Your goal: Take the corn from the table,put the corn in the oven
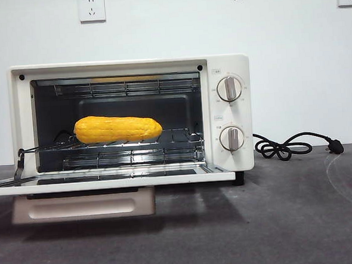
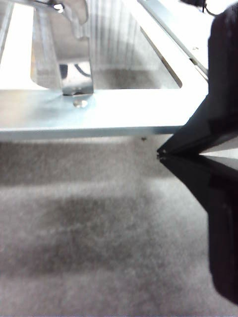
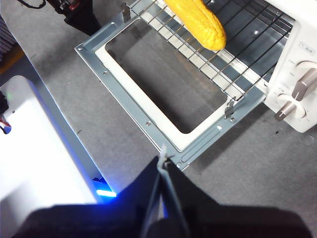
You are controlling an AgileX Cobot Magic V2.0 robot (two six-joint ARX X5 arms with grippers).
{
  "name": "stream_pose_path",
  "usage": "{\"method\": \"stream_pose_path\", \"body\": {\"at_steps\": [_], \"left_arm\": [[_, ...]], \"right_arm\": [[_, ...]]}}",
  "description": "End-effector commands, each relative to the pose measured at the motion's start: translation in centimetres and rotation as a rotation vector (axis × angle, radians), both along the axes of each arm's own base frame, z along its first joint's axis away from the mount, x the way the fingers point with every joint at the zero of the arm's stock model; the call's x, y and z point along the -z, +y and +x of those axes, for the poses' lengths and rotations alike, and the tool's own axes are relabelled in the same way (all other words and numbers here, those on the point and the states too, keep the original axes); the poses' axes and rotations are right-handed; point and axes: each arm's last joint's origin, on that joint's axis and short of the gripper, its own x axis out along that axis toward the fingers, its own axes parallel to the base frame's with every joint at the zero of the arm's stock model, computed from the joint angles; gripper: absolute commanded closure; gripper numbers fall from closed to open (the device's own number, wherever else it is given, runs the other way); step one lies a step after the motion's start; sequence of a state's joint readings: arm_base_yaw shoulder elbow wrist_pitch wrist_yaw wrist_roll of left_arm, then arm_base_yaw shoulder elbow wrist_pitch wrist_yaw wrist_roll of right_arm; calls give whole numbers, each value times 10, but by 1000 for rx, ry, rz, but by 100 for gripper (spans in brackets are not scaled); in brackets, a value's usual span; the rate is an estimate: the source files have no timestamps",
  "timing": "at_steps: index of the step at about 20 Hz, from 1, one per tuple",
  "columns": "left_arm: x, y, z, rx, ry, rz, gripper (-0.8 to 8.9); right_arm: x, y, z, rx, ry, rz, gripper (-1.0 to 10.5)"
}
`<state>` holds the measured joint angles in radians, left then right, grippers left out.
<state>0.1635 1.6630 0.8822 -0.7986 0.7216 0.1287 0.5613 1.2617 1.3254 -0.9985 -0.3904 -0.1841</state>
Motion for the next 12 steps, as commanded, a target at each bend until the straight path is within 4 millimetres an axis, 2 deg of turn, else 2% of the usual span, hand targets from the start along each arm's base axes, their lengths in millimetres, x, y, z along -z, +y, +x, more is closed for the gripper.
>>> {"method": "stream_pose_path", "body": {"at_steps": [1,4,6,9,12], "left_arm": [[0,-4,-4,8,23,-82,822],[-8,0,-8,-15,6,-129,822],[-21,3,-10,-28,-38,-154,822],[-51,8,-13,-46,-177,-180,822],[-87,14,-12,-105,-392,-247,822]], "right_arm": [[1,1,1,-6,-2,0,958],[1,1,1,-6,-2,0,958],[1,1,1,-6,-2,0,958],[1,1,1,-6,-2,0,958],[1,1,1,-6,-2,0,958]]}}
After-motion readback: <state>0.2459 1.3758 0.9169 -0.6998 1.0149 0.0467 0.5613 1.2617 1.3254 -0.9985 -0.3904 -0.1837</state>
